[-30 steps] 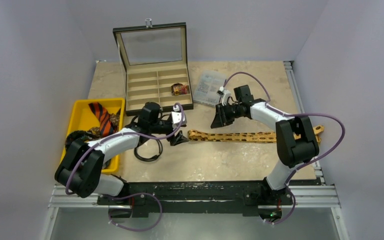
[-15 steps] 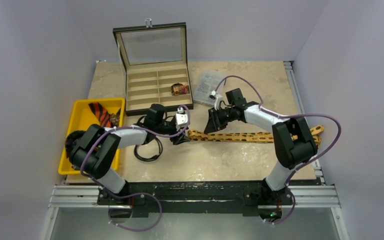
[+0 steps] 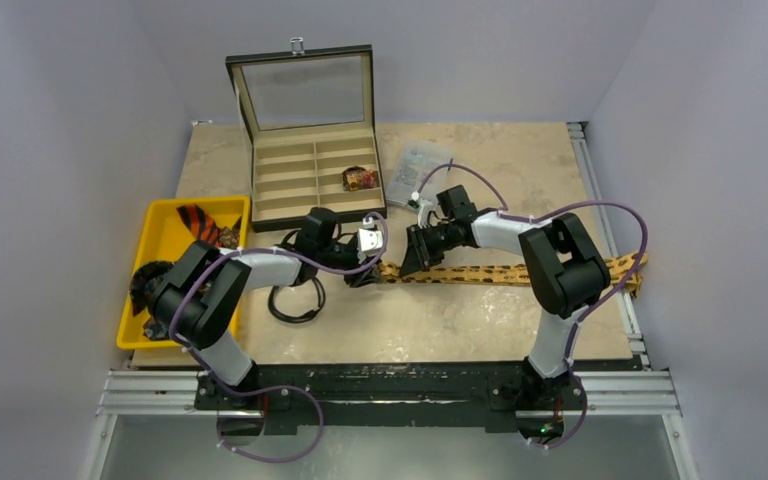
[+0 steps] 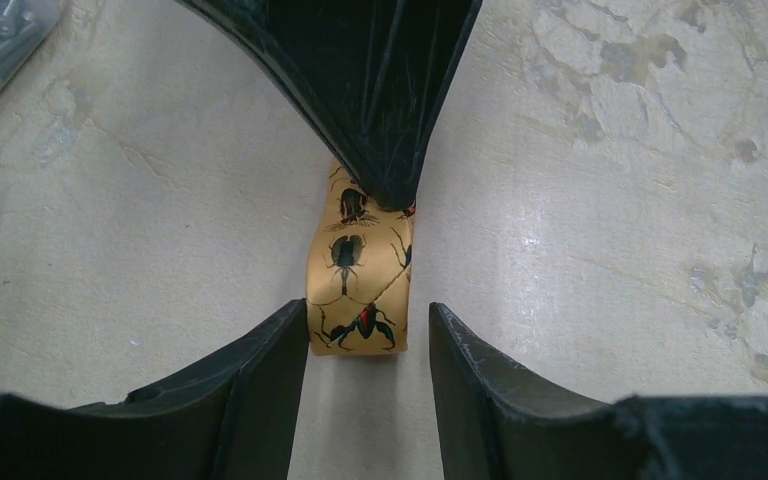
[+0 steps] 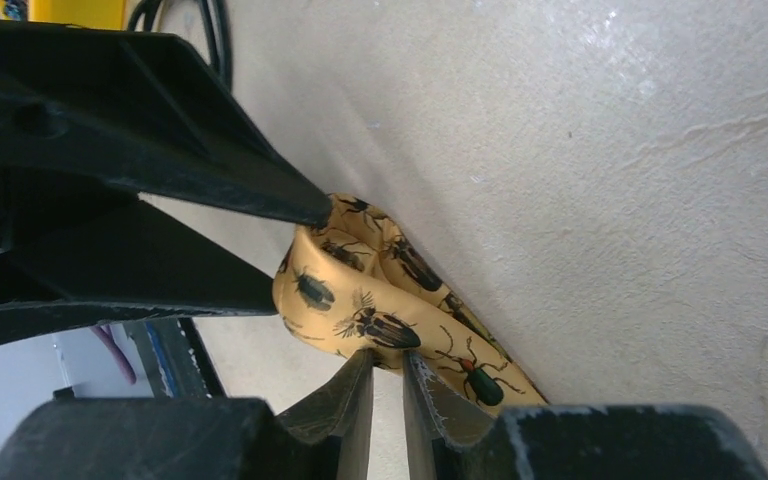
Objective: Roll the ties
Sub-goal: Roll the tie at the center of the board.
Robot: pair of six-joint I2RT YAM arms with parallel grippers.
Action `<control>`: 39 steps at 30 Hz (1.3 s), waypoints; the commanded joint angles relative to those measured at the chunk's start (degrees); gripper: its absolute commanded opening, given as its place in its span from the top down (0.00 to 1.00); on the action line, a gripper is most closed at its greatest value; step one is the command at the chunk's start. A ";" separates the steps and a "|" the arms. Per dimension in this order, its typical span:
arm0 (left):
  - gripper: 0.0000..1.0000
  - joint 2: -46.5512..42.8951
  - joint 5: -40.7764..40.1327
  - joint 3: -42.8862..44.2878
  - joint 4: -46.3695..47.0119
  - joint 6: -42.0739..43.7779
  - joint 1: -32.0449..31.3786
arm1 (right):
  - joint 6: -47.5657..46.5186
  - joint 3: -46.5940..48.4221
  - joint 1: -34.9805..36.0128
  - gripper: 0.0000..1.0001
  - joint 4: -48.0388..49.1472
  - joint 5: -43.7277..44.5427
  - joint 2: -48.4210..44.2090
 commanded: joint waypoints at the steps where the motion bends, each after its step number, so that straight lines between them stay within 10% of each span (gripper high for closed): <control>1: 0.55 0.58 2.05 2.13 -0.20 2.91 -0.90 | -0.65 -0.42 0.08 0.83 1.15 1.01 1.10; 39: 0.52 -1.41 -5.13 1.77 -6.43 6.18 -4.45 | 0.03 -1.59 -1.70 0.84 -0.16 0.34 2.02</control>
